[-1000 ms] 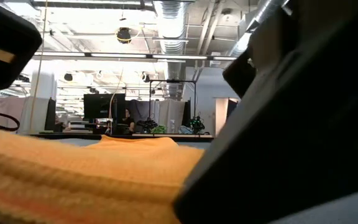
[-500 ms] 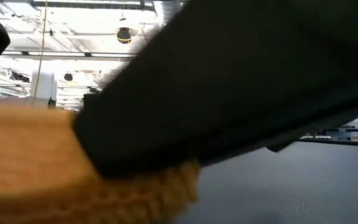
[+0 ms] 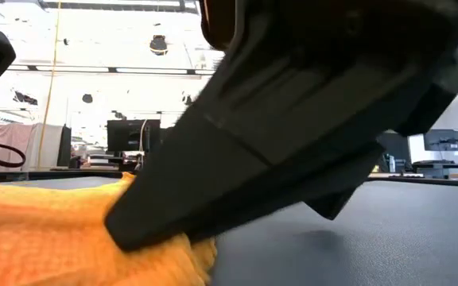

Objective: Roll towel into tight, uniform cylinder
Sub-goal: Roll the orange towel

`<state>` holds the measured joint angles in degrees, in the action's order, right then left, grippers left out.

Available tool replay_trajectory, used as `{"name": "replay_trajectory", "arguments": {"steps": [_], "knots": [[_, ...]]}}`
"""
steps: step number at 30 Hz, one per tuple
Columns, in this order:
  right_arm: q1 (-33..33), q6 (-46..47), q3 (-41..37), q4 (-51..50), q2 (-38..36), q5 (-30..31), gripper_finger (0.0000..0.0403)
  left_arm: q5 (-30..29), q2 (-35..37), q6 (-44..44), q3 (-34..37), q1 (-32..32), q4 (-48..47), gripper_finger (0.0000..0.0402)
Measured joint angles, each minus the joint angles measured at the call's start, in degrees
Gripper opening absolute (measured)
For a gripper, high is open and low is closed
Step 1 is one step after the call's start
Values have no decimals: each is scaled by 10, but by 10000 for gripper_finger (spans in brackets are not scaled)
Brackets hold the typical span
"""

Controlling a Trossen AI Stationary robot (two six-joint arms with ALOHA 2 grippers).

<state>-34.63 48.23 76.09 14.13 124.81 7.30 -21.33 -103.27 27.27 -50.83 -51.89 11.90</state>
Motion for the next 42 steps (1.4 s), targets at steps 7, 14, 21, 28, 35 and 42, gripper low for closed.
{"name": "replay_trajectory", "arguments": {"steps": [7, 14, 21, 28, 35, 42], "knots": [[3, -21, 0, -13, 0, -46, 21, -3, 0, 3, 0, -5, -13, 0], [5, -52, 0, -16, 0, -61, 22, -5, 0, 5, 0, -5, -16, 0], [18, -82, 0, -18, 0, -60, 23, -5, 0, 4, 0, -5, -23, 0], [25, -84, 0, -20, 0, -61, 23, -3, 0, 3, 0, -5, -28, 0], [26, -84, 0, -31, -1, -73, 24, -6, 0, 7, 0, -5, -43, 0], [28, -112, 0, -29, -1, -85, 62, -8, 0, 7, 0, -5, -45, 0]]}}
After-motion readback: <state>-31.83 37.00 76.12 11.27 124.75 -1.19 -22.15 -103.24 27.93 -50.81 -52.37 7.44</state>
